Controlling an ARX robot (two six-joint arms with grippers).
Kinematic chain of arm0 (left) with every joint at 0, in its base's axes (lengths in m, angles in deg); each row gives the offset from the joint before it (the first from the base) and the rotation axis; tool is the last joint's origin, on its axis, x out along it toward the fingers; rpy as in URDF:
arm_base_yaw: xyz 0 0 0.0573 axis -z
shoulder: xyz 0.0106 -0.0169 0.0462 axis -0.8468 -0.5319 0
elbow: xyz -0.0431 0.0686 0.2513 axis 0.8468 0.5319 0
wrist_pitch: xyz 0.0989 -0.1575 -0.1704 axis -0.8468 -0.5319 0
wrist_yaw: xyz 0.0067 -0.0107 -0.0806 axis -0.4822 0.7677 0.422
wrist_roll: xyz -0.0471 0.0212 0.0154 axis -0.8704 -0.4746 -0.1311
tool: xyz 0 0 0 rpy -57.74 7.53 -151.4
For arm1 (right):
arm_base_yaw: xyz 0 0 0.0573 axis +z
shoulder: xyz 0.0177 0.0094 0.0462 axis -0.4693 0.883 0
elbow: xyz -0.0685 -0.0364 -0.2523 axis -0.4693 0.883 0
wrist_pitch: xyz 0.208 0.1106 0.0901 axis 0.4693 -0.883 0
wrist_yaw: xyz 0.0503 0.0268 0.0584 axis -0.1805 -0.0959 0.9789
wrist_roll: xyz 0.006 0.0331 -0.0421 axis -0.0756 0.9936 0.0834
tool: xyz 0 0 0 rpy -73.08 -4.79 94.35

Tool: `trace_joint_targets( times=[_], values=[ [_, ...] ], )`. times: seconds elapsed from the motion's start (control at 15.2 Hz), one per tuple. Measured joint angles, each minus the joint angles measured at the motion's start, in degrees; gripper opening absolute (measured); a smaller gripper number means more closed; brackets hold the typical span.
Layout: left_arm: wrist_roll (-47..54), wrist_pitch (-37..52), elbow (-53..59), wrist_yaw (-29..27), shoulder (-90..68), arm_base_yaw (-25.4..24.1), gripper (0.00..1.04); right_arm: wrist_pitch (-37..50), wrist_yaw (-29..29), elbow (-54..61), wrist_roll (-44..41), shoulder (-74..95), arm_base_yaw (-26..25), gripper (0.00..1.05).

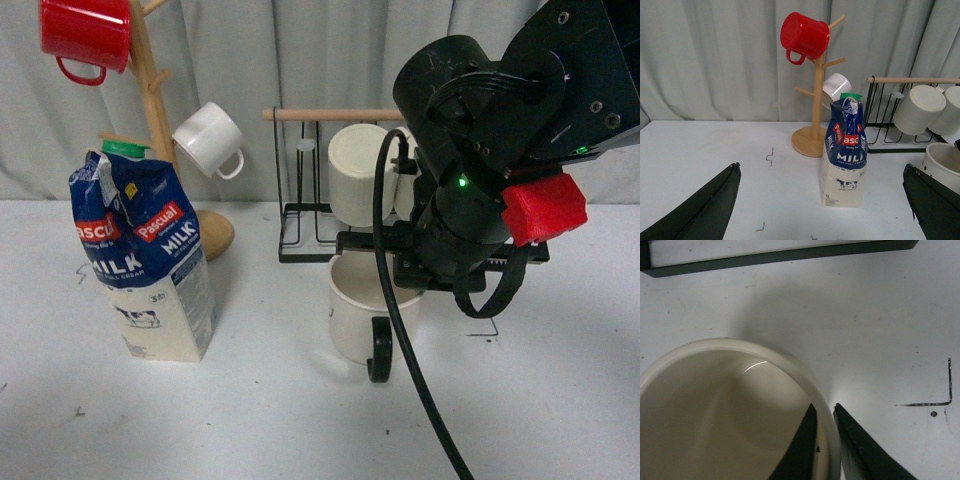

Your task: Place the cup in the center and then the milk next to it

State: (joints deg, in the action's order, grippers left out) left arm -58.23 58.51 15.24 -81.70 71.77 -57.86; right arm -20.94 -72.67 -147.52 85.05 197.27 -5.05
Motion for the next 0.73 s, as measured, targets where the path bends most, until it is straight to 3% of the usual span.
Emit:
trace_joint_targets(
  times=[0.53,0.73],
  values=[
    [0.0,0.0,0.0,0.0,0.0,0.0,0.98,3.9,4.3,1.5,0.4,-3.7,-0.1,1.0],
    [0.0,0.0,0.0,0.0,0.0,0.0,0.98,17.7,6.7,10.3,1.3,-16.7,0.0,0.98]
  ],
)
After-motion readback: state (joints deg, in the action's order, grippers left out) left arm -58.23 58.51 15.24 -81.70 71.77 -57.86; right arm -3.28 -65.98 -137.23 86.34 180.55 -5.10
